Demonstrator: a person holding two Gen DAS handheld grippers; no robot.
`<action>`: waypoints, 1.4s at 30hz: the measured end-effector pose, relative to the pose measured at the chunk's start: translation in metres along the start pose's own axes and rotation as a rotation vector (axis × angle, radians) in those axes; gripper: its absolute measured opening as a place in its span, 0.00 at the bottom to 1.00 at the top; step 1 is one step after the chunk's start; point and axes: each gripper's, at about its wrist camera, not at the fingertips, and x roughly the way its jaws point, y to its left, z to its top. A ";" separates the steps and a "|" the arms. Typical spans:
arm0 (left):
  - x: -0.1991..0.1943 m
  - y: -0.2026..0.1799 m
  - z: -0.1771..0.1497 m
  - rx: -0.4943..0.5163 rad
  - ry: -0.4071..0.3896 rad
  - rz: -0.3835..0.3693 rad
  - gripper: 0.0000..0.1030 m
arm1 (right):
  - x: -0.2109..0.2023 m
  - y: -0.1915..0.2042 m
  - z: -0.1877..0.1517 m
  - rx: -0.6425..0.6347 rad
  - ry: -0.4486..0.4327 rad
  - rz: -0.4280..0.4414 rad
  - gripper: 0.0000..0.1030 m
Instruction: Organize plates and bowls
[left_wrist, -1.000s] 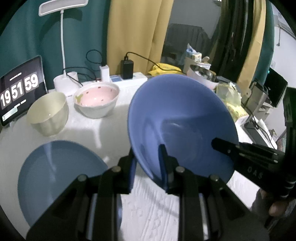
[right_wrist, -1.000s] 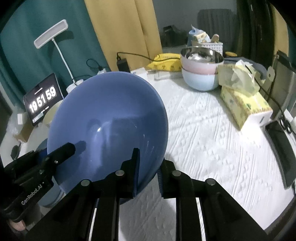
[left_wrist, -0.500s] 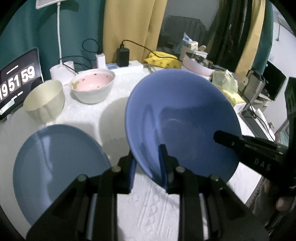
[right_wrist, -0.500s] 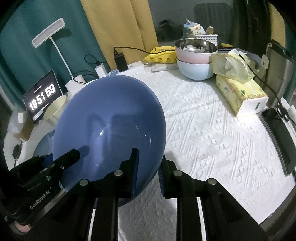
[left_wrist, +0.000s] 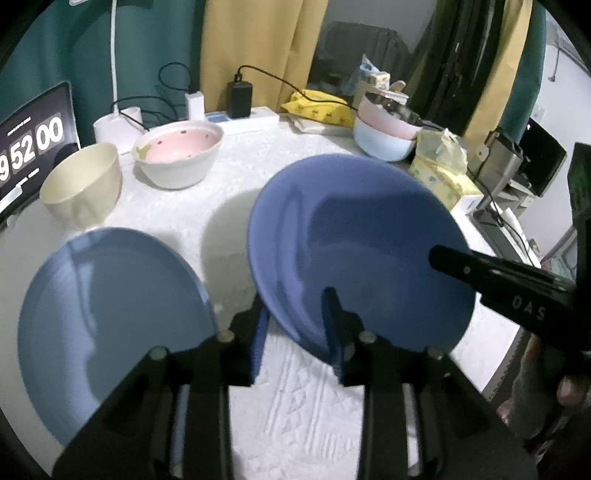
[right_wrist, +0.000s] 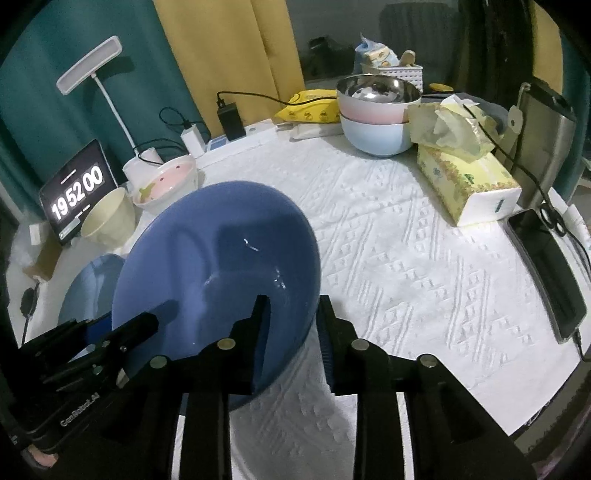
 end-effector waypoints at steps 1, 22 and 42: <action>-0.002 0.000 0.000 0.002 -0.008 0.003 0.34 | -0.001 0.000 0.001 0.000 -0.003 0.000 0.28; -0.056 0.035 0.016 -0.039 -0.175 0.072 0.44 | -0.051 0.022 0.028 -0.036 -0.207 -0.024 0.29; -0.093 0.112 0.026 -0.139 -0.275 0.147 0.44 | -0.032 0.127 0.045 -0.194 -0.172 0.122 0.29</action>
